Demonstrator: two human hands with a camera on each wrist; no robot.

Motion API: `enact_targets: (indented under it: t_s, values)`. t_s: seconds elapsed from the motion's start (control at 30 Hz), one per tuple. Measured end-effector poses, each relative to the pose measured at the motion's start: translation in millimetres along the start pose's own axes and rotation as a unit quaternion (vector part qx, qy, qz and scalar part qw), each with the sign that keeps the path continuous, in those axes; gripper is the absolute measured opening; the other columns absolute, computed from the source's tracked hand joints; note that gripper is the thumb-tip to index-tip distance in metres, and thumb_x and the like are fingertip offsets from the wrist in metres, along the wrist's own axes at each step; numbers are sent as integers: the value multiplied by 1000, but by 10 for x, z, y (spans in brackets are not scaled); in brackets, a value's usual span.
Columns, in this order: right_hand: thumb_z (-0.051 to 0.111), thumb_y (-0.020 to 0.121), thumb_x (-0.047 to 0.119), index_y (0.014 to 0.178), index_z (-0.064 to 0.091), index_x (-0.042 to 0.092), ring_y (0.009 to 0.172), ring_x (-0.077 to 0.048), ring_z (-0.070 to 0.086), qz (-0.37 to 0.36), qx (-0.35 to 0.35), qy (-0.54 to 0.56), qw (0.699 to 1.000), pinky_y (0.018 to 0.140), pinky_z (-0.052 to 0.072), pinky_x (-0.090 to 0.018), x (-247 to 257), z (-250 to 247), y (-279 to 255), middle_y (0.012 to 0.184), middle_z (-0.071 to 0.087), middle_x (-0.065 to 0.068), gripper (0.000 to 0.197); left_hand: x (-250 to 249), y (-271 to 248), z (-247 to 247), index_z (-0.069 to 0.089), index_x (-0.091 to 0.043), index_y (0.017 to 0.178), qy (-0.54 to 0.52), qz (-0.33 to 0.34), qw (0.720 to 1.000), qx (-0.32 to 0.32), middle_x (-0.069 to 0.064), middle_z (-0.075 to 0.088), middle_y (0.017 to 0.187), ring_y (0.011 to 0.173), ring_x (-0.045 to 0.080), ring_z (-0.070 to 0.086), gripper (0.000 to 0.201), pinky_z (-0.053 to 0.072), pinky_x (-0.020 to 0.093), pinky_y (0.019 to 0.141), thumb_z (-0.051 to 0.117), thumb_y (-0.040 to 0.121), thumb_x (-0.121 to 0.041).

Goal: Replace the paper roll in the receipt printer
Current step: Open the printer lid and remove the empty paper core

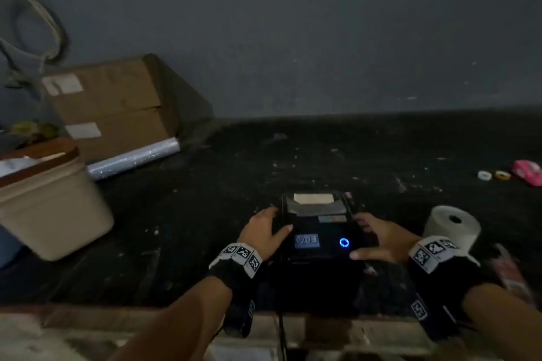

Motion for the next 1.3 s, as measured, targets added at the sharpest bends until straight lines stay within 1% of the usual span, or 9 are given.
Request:
enact_targets:
  t_s: [0.07,0.13,0.2,0.3,0.47,0.63,1.03,1.17,1.3]
  values:
    - [81,48,56,141,21,25,124,-12,46,10,-14,22,1000,106,36,-28,-5,152,-22,137,49,0,115,150,-79,88,39,-11,137,-7,-35,999,38,12,53,136,121,25,54,74,46,38,101,56,81,-55]
    - [83,60,35,143,12,23,122,-11,44,35,-30,25,999,100,31,-19,5,326,-68,132,48,3,110,255,-190,187,30,-12,142,-23,-54,994,97,12,46,143,127,26,50,83,42,35,105,54,80,-61]
    - [81,64,29,145,7,21,125,-19,46,56,-67,37,996,95,30,-17,17,432,-56,136,49,-4,110,270,-249,251,26,-14,144,-55,-49,986,153,9,44,145,129,25,47,83,38,31,106,55,80,-58]
    - [81,63,35,146,0,20,130,-29,42,113,-110,48,986,104,32,-28,-55,539,12,143,43,-13,116,286,-256,308,22,-21,145,-97,-30,974,201,6,46,145,129,23,48,85,39,33,107,60,78,-57]
    - [83,58,38,145,6,25,131,-28,41,140,-115,94,979,109,33,-38,-83,614,75,144,42,-10,116,333,-182,427,20,-20,145,-84,-22,979,186,8,48,142,127,25,49,93,42,34,106,65,73,-58]
    - [87,48,38,142,18,29,127,-21,44,121,-139,152,971,109,35,-41,-105,660,65,139,48,-3,117,341,-183,456,23,-20,145,-90,-23,979,182,9,51,140,126,26,51,92,43,34,105,65,72,-59]
    - [79,63,41,144,11,29,130,-29,41,174,-133,101,970,109,34,-40,-61,634,24,143,44,-11,107,337,-183,408,26,-16,144,-103,-23,976,191,11,46,143,129,27,47,87,40,31,104,62,76,-57]
    - [78,65,41,143,18,25,128,-28,44,170,-149,90,970,106,35,-36,34,578,-9,140,47,-10,99,311,-182,350,37,-17,140,-108,-16,980,167,8,52,140,127,25,50,80,38,24,99,63,76,-57]
    - [72,68,49,137,33,17,123,-29,50,181,-160,33,970,101,38,-34,195,362,27,134,53,-13,85,244,-56,164,61,-21,120,-131,-11,984,119,3,65,123,115,19,60,66,41,19,87,65,70,-63]
Point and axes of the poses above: each hand's wrist, its own y-axis towards the middle knuckle, its own z-axis out of the palm, x = y × z, the point moved 2 cm from there along y, towards the middle knuckle
